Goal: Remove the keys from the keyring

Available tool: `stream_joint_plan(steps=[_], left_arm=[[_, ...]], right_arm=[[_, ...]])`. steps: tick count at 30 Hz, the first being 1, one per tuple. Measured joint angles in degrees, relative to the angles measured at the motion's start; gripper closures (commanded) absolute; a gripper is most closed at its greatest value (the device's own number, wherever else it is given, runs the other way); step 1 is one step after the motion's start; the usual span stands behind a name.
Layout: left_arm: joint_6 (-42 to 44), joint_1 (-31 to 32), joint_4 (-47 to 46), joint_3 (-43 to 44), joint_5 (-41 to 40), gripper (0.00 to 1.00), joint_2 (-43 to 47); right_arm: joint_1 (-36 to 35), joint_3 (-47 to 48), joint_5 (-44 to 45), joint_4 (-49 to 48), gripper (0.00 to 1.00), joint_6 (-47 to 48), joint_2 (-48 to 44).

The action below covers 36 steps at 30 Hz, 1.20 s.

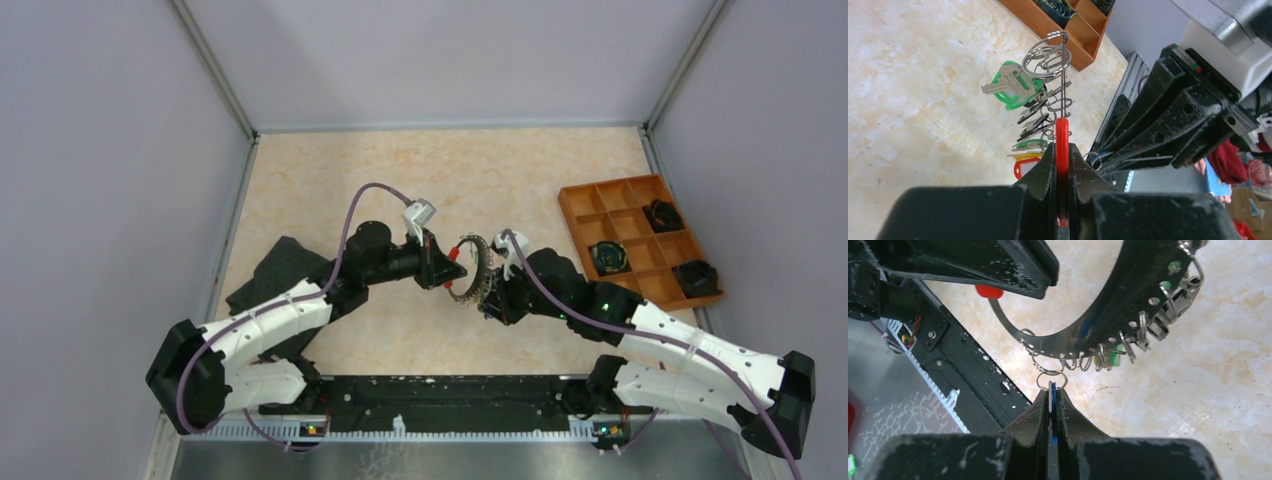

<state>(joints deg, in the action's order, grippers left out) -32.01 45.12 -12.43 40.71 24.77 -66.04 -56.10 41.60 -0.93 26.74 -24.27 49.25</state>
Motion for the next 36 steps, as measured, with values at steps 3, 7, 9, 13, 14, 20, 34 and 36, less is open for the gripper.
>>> stream_joint_plan(steps=[3, 7, 9, 13, 14, 20, 34, 36], left_arm=[[-1.46, -0.42, -0.9, -0.59, -0.04, 1.0, -0.66], [-3.1, -0.61, -1.66, -0.85, 0.07, 0.94, -1.75], [-3.54, -0.61, -2.29, -1.16, 0.28, 0.86, -2.16], [-3.85, -0.68, -4.13, -2.62, 0.92, 0.71, -2.99], [-3.89, -0.79, -4.44, -3.3, 0.9, 0.69, -3.39], [-4.85, -0.9, -8.02, -8.87, -0.24, 0.65, -5.22], [-6.43, -0.9, -17.03, -19.45, -2.05, 0.39, -7.72], [-6.16, -0.9, -17.18, -20.28, -2.73, 0.36, -7.39]], right_arm=[[0.02, 0.0, -1.31, -0.15, 1.0, 0.72, -0.02], [0.0, 0.0, -2.36, -0.09, 1.0, 1.64, -0.02], [0.02, 0.0, -2.71, 0.0, 1.0, 2.19, -0.02], [0.02, 0.07, -3.3, 0.92, 1.0, 3.23, 0.68], [0.02, 0.09, -3.32, 1.01, 1.0, 3.39, 1.11], [0.0, 0.09, -3.32, 3.17, 1.0, 4.09, 4.61], [-0.02, -3.02, -2.67, 1.84, 1.0, 4.31, 8.28], [-0.02, -3.02, -2.58, 1.51, 1.0, 4.5, 8.28]])
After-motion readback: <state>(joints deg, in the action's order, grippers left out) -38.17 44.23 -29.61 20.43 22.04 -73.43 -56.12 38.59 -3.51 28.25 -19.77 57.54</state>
